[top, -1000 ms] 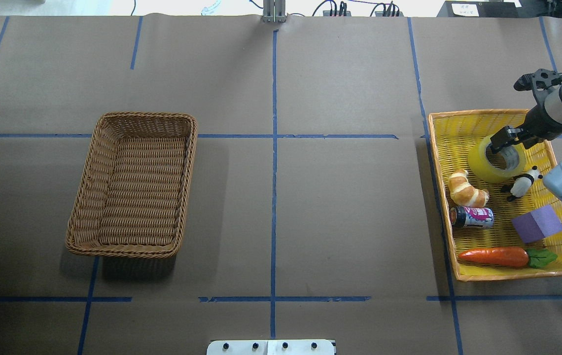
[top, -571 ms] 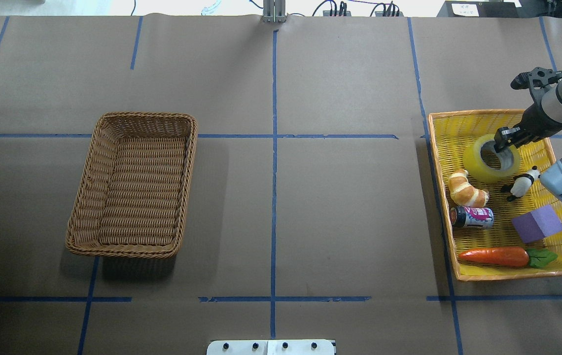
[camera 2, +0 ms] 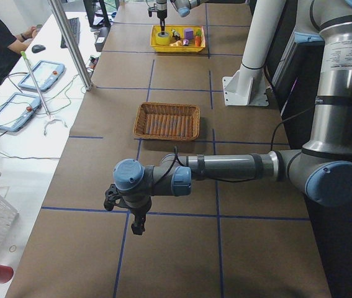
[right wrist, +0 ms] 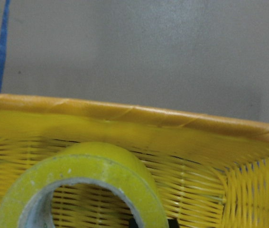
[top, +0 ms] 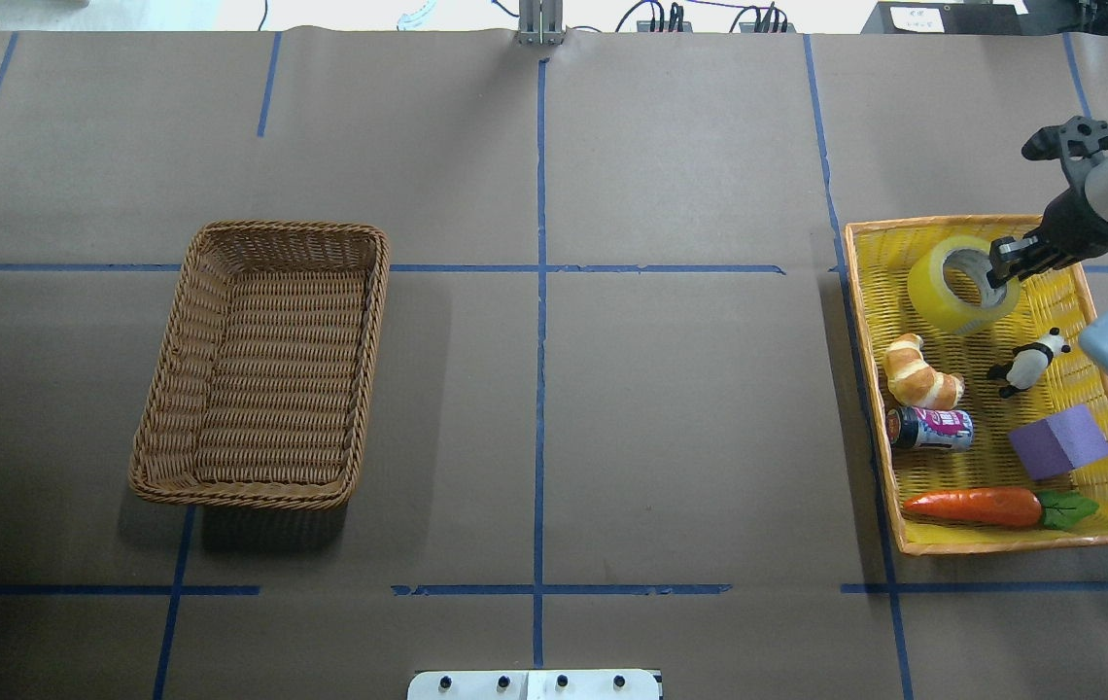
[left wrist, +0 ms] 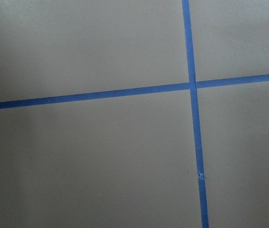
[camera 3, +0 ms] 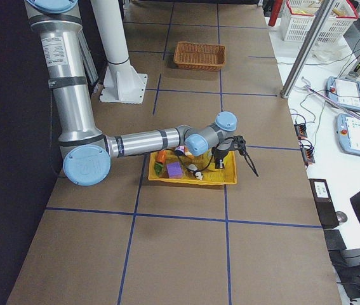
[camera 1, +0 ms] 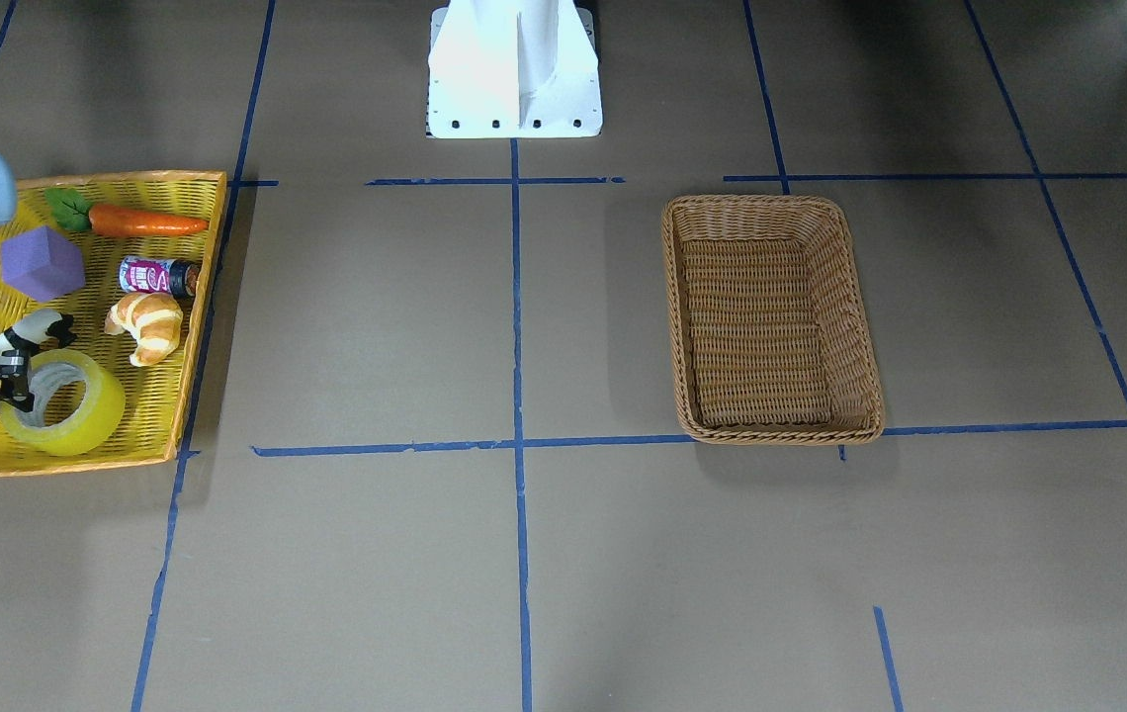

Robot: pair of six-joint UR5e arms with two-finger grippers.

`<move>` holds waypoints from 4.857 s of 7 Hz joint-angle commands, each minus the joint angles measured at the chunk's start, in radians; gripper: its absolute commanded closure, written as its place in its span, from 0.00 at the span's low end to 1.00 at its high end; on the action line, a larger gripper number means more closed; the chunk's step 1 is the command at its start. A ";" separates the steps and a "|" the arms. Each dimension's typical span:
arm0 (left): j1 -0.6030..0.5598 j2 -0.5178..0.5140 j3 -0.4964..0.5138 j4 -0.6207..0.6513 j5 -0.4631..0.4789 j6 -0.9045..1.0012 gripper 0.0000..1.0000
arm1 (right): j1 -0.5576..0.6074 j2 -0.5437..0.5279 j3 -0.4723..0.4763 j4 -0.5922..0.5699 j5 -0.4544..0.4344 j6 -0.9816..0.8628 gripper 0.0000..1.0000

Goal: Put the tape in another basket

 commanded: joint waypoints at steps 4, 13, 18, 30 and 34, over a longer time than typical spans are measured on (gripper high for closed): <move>0.003 -0.042 -0.005 0.000 -0.001 -0.006 0.00 | 0.096 0.049 0.053 0.013 0.221 0.064 1.00; 0.517 -0.259 -0.235 -0.479 -0.149 -1.370 0.00 | -0.223 0.119 0.051 0.948 -0.023 1.272 0.99; 0.673 -0.274 -0.246 -1.201 -0.011 -2.237 0.00 | -0.272 0.119 0.210 0.978 -0.052 1.440 0.99; 1.057 -0.406 -0.286 -1.582 0.391 -2.579 0.00 | -0.729 0.130 0.272 1.234 -0.422 1.540 0.99; 1.092 -0.414 -0.287 -1.583 0.440 -2.579 0.00 | -0.742 0.140 0.272 1.234 -0.433 1.539 0.99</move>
